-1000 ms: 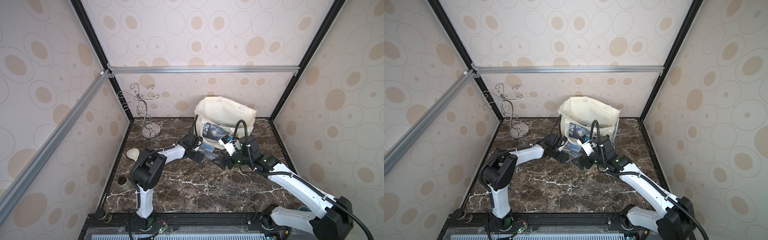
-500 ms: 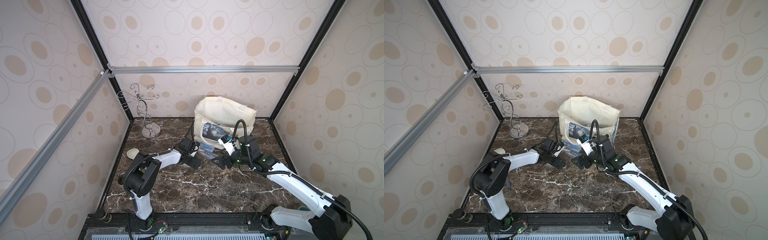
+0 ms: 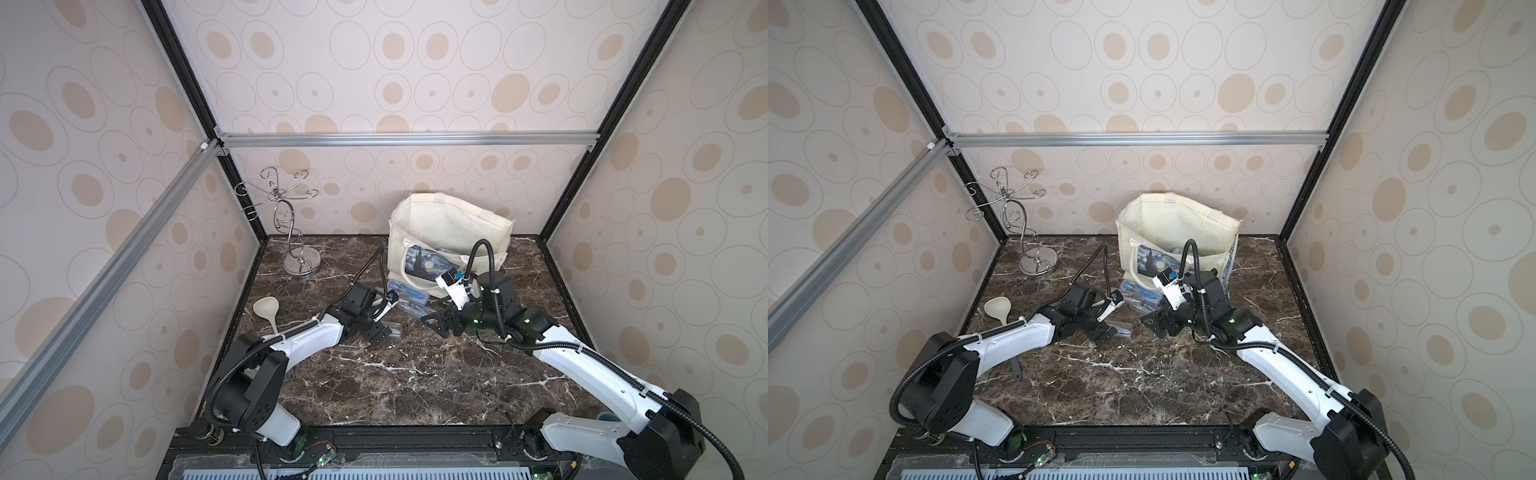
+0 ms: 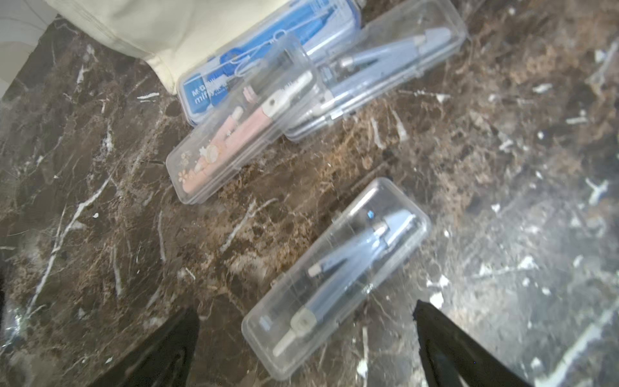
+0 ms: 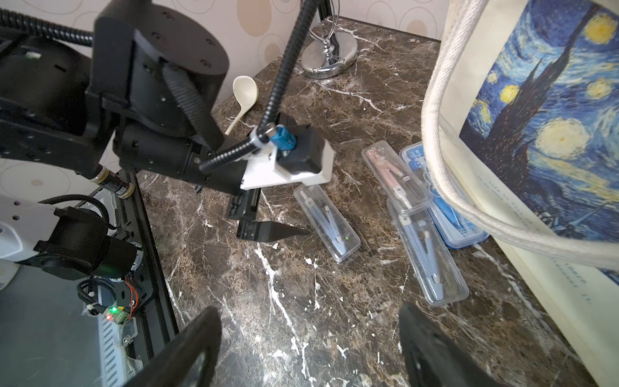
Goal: Put the compass set into the canvas bag
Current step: Adjust the compass set at the center of the board.
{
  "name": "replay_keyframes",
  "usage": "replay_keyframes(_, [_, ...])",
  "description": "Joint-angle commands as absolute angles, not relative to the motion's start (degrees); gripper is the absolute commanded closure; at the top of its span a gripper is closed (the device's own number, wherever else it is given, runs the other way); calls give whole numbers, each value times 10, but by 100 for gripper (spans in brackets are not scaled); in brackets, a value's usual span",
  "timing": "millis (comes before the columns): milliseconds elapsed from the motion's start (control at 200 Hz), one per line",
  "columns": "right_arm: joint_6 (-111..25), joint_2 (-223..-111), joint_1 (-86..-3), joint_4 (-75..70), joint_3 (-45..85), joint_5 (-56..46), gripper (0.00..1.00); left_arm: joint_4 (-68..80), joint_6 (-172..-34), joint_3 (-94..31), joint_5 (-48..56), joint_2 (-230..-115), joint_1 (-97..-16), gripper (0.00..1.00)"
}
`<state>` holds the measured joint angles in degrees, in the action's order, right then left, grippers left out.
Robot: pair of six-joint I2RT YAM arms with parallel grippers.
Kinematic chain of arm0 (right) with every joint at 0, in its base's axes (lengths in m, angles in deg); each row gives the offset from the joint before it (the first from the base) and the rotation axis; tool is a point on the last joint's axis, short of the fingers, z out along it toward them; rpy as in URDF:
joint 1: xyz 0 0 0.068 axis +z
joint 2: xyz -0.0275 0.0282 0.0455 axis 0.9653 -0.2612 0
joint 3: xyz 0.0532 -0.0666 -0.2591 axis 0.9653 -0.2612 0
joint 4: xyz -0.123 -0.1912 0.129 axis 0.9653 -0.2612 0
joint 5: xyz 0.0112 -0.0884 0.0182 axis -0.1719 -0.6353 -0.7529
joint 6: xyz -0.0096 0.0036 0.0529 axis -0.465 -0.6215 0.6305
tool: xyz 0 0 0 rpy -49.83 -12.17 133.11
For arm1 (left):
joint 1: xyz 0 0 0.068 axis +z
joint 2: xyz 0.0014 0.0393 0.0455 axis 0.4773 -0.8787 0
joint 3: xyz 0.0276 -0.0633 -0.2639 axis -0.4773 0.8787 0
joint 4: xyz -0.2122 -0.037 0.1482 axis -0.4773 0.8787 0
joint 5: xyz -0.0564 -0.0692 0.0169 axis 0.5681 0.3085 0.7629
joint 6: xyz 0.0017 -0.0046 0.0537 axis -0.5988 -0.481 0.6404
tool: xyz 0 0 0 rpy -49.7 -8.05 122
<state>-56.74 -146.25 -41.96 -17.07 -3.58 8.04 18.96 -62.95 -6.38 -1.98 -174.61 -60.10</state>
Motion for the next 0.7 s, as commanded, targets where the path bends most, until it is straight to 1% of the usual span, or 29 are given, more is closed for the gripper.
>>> replay_keyframes(0, [-563,-1460,-416,-154,-44,93,15,179,-449,-31,-24,-1713,-601,0])
replay_keyframes(110, [-561,-1462,-416,-151,-45,95,15,185,-397,-22,-33,-1695,-600,0])
replay_keyframes(210, [-558,-1463,-416,-146,-47,98,15,215,-367,-37,-20,-1704,-599,0])
replay_keyframes(465, [-559,-1456,-416,-151,-48,93,15,302,-319,-106,9,-1793,-591,1])
replay_keyframes(695, [-562,-1447,-415,-156,-49,86,15,326,-317,-158,26,-1855,-566,3])
